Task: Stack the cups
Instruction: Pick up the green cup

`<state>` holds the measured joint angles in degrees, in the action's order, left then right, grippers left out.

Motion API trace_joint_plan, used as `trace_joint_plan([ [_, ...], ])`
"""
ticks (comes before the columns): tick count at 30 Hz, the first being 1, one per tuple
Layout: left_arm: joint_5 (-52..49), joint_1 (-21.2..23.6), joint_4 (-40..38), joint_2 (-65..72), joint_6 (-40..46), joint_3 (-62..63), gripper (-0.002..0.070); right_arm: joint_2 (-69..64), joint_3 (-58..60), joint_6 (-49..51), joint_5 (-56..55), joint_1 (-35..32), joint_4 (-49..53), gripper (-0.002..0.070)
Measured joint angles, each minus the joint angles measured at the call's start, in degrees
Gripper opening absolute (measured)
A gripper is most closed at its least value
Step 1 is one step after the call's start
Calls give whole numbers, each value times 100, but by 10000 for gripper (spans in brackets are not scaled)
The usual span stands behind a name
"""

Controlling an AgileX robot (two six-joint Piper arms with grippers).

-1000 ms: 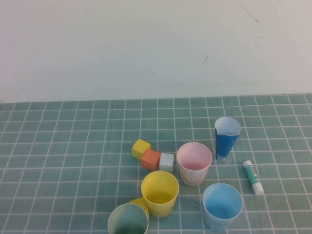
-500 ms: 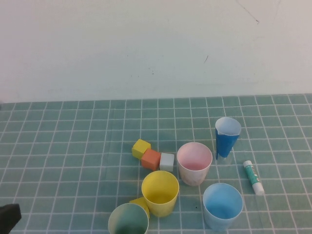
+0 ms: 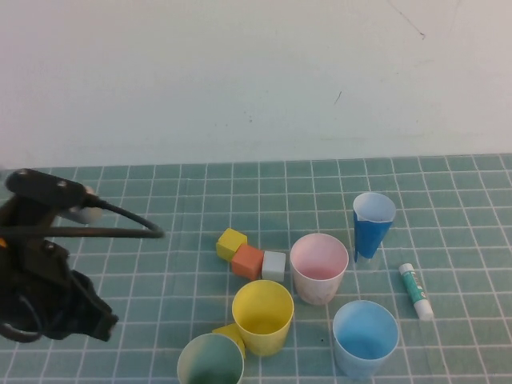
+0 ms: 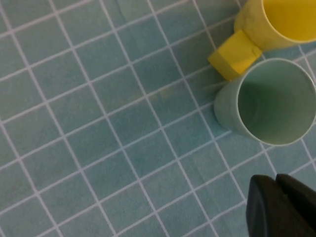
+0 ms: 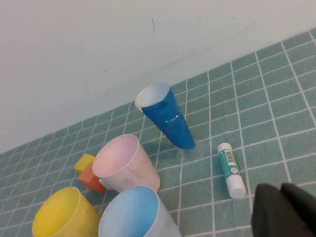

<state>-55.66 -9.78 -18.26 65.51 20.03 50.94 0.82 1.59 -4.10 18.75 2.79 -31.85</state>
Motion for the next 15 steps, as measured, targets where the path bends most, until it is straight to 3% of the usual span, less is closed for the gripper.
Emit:
trace_joint_plan([
  [5, 27, -883, 379, 745, 24, 123, 0, 0, 0, 0, 0, 0, 0, 18],
  [8, 116, -1404, 665, 1197, -113, 132, 44, 0, 0, 0, 0, 0, 0, 18],
  [11, 391, -1770, 808, 1604, -334, 132, 164, 0, 0, -77, 0, 0, 0, 18],
  [15, 993, -1903, 853, 2075, -793, 145, 367, 0, 0, -99, 0, 0, 0, 18],
])
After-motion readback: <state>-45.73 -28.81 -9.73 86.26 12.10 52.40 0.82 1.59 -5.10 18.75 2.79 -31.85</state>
